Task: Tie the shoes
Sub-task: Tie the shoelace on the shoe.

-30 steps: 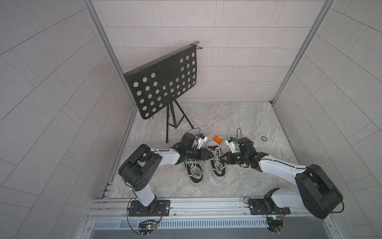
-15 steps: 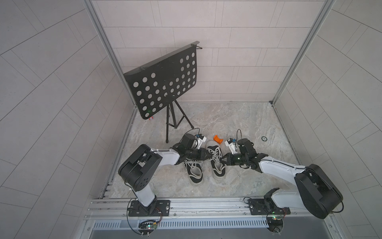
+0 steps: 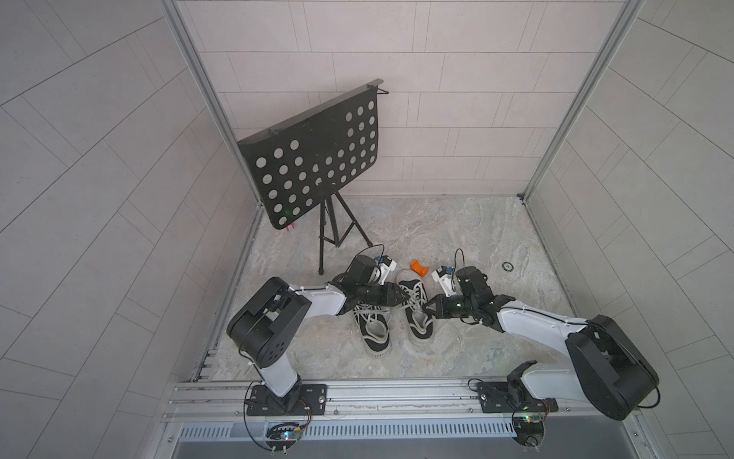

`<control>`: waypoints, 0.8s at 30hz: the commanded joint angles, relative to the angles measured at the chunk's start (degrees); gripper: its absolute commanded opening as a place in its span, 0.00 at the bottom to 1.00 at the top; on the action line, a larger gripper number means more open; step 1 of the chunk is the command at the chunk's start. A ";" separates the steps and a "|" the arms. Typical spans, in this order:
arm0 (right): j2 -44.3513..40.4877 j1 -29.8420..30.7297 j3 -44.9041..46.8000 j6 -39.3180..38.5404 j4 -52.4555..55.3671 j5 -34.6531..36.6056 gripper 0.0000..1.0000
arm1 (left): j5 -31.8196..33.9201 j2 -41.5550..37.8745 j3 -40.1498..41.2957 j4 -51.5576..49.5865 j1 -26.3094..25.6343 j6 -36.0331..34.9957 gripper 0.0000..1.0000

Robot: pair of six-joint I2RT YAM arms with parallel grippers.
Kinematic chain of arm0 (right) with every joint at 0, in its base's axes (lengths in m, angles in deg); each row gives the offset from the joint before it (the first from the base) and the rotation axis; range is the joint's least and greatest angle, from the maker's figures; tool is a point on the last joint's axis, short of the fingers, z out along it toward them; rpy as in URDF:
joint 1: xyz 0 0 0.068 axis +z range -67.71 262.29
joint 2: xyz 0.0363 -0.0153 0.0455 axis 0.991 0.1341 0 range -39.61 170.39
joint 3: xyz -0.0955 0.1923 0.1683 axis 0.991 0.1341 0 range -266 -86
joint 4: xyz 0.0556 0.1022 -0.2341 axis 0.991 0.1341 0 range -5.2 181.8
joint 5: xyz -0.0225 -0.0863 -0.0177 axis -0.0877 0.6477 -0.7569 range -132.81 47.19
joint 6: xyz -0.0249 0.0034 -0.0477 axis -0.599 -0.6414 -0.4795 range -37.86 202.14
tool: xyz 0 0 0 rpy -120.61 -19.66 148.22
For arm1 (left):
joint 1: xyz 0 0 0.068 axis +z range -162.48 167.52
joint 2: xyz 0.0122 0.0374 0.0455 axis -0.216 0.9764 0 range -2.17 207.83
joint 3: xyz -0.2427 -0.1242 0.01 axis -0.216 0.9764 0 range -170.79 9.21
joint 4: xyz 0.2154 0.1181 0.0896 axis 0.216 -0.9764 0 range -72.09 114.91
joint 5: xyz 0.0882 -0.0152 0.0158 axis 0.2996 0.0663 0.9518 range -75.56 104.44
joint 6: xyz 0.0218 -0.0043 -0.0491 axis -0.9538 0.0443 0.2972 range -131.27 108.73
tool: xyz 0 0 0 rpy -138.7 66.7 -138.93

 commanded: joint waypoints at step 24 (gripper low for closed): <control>0.87 -0.01 0.89 -0.69 -0.01 -0.19 0.00 | -1.07 4.29 -6.46 -9.32 -2.30 -3.49 0.30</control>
